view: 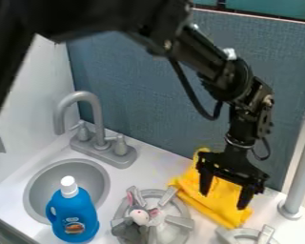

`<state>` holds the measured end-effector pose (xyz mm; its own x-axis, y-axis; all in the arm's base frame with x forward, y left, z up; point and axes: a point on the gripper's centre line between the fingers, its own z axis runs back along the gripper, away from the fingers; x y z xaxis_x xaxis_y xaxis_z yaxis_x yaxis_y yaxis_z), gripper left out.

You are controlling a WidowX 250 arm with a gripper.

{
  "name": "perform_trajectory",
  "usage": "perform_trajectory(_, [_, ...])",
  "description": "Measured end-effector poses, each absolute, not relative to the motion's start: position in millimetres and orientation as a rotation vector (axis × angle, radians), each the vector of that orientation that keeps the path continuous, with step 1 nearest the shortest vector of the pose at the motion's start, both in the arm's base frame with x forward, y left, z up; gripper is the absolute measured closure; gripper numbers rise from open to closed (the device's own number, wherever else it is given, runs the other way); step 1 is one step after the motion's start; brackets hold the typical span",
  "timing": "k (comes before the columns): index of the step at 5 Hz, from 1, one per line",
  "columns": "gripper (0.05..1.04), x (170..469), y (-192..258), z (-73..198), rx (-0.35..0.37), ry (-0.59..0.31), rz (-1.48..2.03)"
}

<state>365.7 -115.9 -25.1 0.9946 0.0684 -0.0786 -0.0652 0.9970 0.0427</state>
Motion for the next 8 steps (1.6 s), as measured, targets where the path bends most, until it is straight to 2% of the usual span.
perform_trajectory(1, [0.074, 385.8, -110.9, -38.0, 0.049, 0.054, 0.074])
perform_trajectory(2, [0.075, 396.7, -100.9, -48.2, 0.098, 0.032, 0.116])
perform_trajectory(3, [0.074, 401.3, -90.7, -59.1, 0.126, 0.008, 0.163])
perform_trajectory(5, [0.074, 416.4, -79.6, -90.2, 0.124, -0.029, 0.173])
perform_trajectory(6, [0.075, 420.1, -73.1, -95.1, 0.155, -0.070, 0.145])
perform_trajectory(8, [0.075, 419.5, -9.8, -93.8, 0.336, -0.135, 0.247])
